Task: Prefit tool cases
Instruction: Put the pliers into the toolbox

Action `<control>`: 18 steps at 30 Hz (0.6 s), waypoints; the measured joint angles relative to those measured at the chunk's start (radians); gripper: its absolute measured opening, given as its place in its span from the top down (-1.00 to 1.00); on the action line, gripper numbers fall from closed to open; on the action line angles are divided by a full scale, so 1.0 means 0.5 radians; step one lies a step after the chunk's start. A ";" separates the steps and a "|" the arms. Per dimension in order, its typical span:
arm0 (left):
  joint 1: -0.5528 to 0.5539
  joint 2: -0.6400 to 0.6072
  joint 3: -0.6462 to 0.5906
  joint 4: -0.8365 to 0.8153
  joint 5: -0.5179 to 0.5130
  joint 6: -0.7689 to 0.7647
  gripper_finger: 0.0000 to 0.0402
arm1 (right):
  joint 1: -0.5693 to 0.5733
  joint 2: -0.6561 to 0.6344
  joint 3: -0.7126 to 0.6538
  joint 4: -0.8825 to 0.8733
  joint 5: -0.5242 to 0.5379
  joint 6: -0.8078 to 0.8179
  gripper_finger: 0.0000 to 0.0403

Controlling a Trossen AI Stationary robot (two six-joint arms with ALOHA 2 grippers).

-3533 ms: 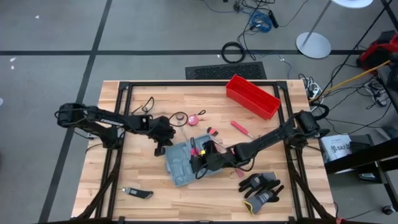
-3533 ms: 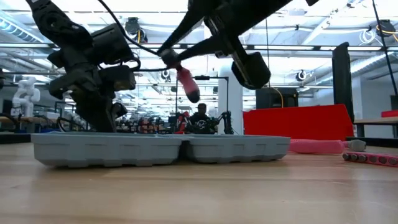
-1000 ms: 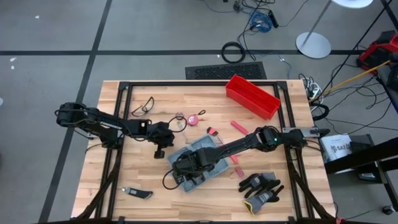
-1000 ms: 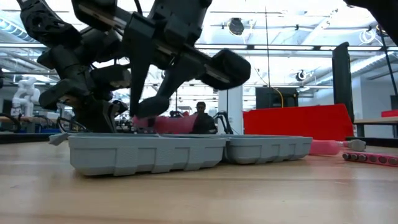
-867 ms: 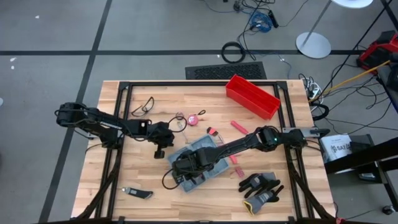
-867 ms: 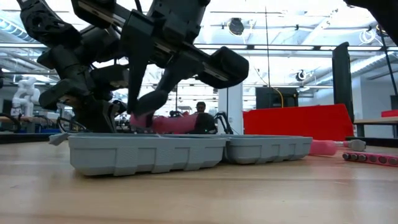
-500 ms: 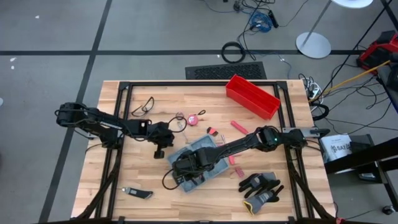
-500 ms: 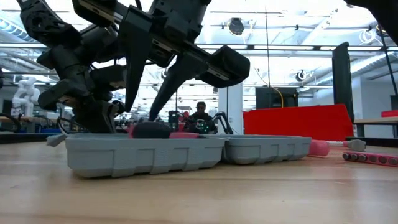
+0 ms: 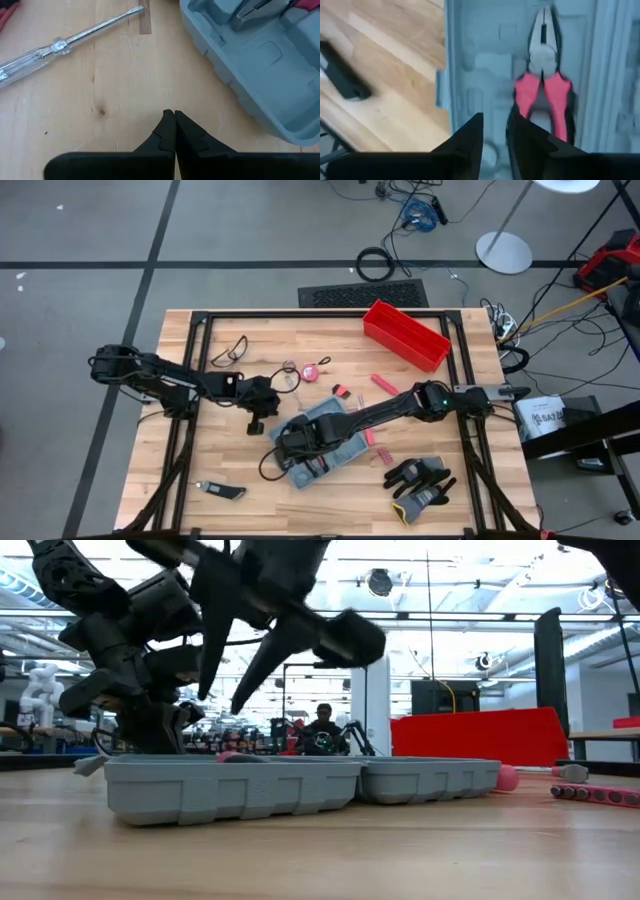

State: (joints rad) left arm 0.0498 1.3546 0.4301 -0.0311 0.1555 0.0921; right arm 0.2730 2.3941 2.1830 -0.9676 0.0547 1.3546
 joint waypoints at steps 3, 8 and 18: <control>0.000 0.000 0.000 -0.004 0.000 -0.001 0.99 | -0.017 0.043 -0.004 -0.002 0.001 -0.071 0.69; 0.000 0.000 0.000 -0.007 0.000 -0.001 0.99 | -0.035 0.071 -0.004 0.076 -0.002 -0.196 0.97; 0.000 0.000 0.000 -0.008 -0.001 -0.002 0.99 | -0.041 0.074 -0.004 0.022 -0.004 -0.185 1.00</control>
State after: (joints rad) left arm 0.0498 1.3548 0.4301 -0.0349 0.1551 0.0914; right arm 0.2523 2.4310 2.1811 -0.9565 0.0527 1.2620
